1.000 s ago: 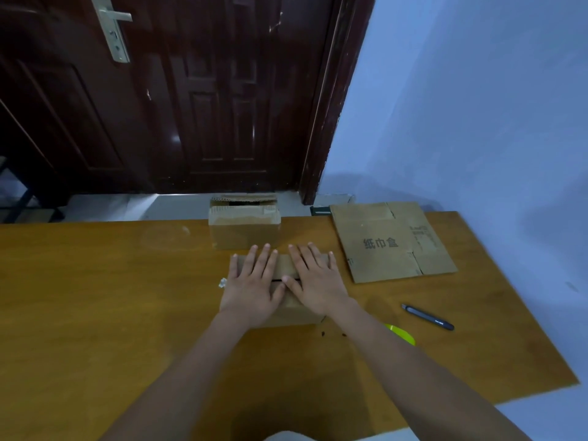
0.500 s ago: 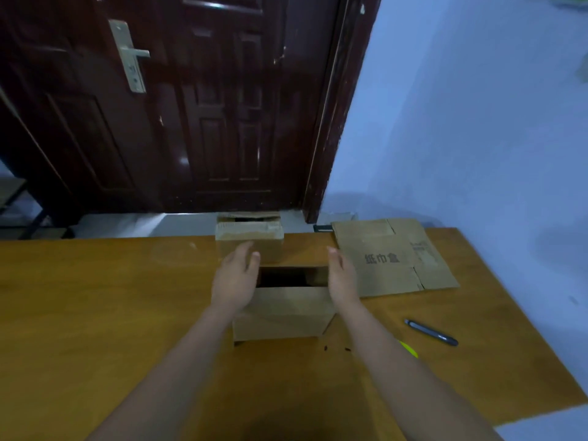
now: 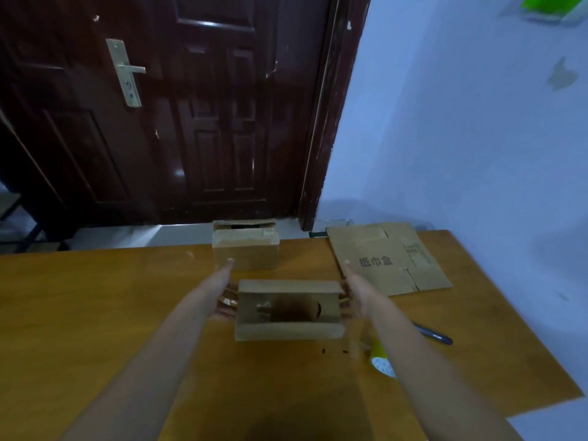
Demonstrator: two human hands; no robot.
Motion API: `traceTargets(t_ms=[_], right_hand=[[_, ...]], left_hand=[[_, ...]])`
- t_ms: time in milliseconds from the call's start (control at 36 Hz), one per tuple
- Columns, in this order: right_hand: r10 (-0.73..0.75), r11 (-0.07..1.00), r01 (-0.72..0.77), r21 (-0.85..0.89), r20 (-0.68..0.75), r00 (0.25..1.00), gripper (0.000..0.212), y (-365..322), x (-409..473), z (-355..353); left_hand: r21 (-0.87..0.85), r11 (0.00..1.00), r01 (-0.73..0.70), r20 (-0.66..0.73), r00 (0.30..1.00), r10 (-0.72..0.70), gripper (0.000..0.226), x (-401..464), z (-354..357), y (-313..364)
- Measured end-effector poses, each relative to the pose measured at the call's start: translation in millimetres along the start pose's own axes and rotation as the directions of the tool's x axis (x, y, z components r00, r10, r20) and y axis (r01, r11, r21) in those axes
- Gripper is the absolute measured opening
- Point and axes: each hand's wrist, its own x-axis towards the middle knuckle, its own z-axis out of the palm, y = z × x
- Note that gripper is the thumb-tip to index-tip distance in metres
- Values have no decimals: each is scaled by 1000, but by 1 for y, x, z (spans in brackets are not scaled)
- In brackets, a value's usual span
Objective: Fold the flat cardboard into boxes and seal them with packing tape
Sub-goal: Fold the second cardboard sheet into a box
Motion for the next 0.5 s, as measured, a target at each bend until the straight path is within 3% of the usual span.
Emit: traceTargets(t_ms=[111,306,500], right_hand=[[-30,999,31,37,-27,999,72,4,2,-17],[-141,989,144,17,-127,982,76,12,-3,-21],[-241,948,276,159,-211,947,65,38,3,-24]], left_hand=[[31,999,-24,66,998,22,55,-5,9,3],[94,981,-171,94,982,162,55,-10,31,2],[-91,963,-256,104,959,264,49,-13,40,-12]])
